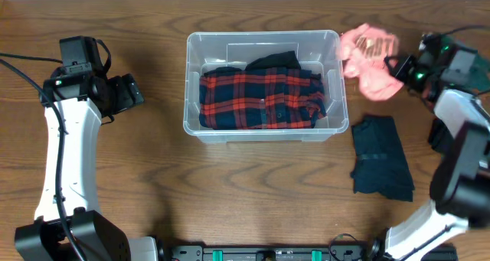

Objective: Pack container
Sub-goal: 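Carry the pink t-shirt with the right gripper into the bin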

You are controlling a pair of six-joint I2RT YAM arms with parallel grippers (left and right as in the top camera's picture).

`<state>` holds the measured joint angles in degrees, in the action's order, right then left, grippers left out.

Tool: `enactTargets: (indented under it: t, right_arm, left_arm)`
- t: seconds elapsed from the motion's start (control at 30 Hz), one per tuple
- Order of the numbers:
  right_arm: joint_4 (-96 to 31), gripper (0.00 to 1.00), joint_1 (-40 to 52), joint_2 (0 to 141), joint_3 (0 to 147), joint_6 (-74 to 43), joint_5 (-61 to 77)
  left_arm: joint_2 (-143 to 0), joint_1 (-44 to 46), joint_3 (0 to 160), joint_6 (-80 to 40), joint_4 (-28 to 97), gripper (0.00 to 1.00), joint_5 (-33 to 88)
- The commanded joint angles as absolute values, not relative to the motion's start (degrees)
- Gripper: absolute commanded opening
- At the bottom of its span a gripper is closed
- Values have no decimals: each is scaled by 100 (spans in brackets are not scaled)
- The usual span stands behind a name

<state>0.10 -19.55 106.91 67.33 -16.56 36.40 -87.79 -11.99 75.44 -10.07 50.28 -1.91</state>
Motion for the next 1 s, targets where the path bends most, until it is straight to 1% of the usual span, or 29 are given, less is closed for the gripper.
enactTargets:
  t: [0.0, 0.2, 0.4, 0.5, 0.57, 0.7, 0.8, 0.97]
  right_arm:
    - [67, 1, -1835, 9690, 7070, -950, 4462]
    - [60, 1, -1350, 8521, 7074, 49, 4722]
    - [58, 1, -460, 8060, 7074, 1098, 5531]
    - [-49, 1, 69, 8088, 7070, 1789, 5684]
    - [-279, 1, 458, 8156, 7070, 2587, 5684]
    - [-587, 1, 1085, 8385, 7070, 3822, 5677]
    - [-491, 1, 1494, 8632, 7070, 4040, 5537]
    - [64, 1, 2036, 9196, 7070, 4036, 4777]
  left_arm:
    - [-8809, -1221, 7548, -952, 5022, 98, -263]
    - [-8809, -1221, 7548, -950, 5022, 98, -263]
    - [-8809, -1221, 7548, -950, 5024, 98, -263]
    - [-8809, -1221, 7548, -950, 5024, 98, -263]
    - [-8809, -1221, 7548, -947, 5024, 98, -266]
    - [-8809, -1221, 7548, -950, 5024, 98, -266]
    - [-8809, -1221, 7548, -950, 5026, 98, -266]
    - [-8809, -1221, 7548, -950, 5072, 98, -263]
